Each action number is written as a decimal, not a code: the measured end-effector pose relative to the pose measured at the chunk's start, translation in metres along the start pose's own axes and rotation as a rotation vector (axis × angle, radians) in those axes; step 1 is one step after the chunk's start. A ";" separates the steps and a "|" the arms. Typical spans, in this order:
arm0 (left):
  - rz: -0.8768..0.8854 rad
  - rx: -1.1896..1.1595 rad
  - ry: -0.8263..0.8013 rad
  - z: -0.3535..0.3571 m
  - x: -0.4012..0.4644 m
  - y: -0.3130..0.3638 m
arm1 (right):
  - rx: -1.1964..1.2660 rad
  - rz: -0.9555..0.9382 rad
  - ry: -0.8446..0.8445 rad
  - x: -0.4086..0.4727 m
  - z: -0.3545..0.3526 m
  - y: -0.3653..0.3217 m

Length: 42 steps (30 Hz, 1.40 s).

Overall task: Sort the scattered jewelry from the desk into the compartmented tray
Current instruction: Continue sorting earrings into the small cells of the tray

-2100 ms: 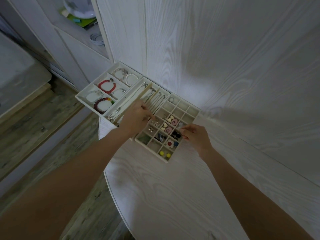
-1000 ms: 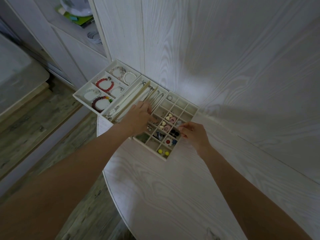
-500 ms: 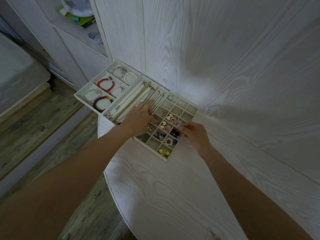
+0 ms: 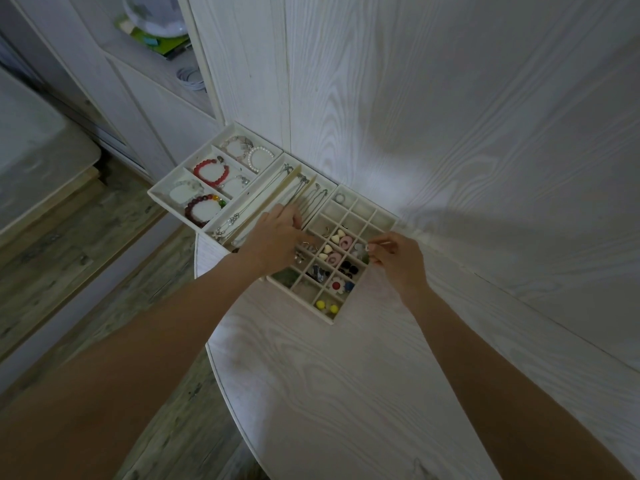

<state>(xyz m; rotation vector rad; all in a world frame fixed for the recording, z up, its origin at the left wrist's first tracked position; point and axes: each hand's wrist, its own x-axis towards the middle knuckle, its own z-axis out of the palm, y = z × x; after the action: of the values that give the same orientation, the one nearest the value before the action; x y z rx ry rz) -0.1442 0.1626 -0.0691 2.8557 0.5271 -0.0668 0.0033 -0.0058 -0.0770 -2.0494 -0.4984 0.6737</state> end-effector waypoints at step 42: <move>-0.109 0.104 -0.045 -0.002 0.022 0.000 | -0.932 -0.304 0.052 0.051 0.002 0.000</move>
<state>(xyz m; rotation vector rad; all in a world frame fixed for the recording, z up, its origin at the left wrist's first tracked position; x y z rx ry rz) -0.1241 0.1707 -0.0696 2.9156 0.6890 -0.1817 0.0409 0.0247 -0.0922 -2.7333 -1.2310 0.1925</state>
